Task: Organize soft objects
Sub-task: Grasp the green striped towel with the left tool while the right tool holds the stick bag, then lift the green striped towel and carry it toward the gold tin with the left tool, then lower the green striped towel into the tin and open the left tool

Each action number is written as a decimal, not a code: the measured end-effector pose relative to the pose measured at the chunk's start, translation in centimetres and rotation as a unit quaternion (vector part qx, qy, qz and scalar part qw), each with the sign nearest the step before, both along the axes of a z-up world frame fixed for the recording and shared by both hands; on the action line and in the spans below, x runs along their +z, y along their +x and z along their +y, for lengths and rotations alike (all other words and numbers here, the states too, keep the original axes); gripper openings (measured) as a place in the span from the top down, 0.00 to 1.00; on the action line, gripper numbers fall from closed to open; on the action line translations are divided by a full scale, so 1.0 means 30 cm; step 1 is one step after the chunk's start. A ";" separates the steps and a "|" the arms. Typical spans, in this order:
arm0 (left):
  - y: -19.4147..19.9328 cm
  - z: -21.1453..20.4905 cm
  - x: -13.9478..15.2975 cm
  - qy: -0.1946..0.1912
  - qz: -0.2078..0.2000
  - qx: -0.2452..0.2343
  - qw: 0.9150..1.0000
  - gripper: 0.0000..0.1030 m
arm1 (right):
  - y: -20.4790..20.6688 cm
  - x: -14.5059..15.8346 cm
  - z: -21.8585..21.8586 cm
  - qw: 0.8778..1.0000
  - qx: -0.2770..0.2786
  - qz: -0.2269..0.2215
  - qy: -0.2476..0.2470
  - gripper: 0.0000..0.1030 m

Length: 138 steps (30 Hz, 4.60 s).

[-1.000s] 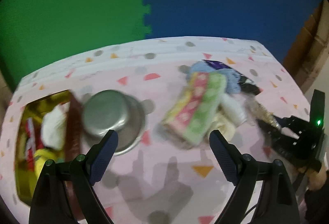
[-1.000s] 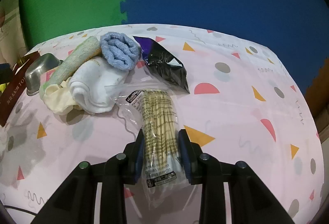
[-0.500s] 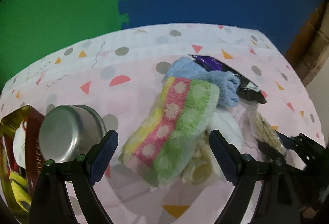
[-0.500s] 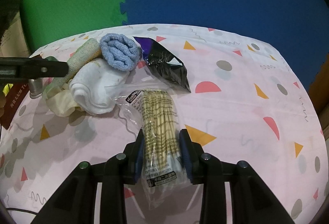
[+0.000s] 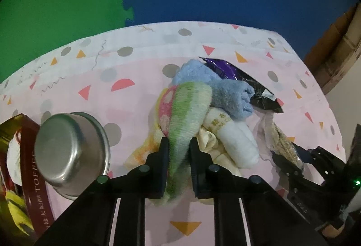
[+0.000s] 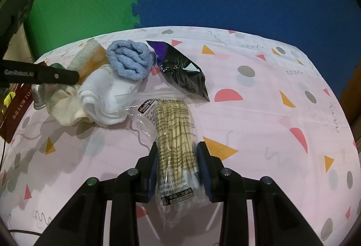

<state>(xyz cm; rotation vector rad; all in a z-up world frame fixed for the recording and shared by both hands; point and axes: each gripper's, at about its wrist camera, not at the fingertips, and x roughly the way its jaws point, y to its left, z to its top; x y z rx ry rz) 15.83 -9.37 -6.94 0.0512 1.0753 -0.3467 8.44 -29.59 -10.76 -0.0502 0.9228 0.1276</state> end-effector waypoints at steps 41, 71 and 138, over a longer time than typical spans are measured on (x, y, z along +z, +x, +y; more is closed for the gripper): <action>-0.091 0.118 0.001 -0.030 0.054 0.039 0.997 0.87 | 0.000 -0.002 -0.011 1.000 0.000 0.001 0.020 0.66; -0.185 0.540 0.241 0.031 -0.016 0.160 0.987 0.86 | 0.001 -0.004 -0.010 1.000 -0.001 0.001 0.018 0.66; -0.237 0.993 0.164 0.054 -0.053 0.301 0.951 0.49 | 0.002 -0.008 -0.005 1.000 0.002 0.001 0.002 0.66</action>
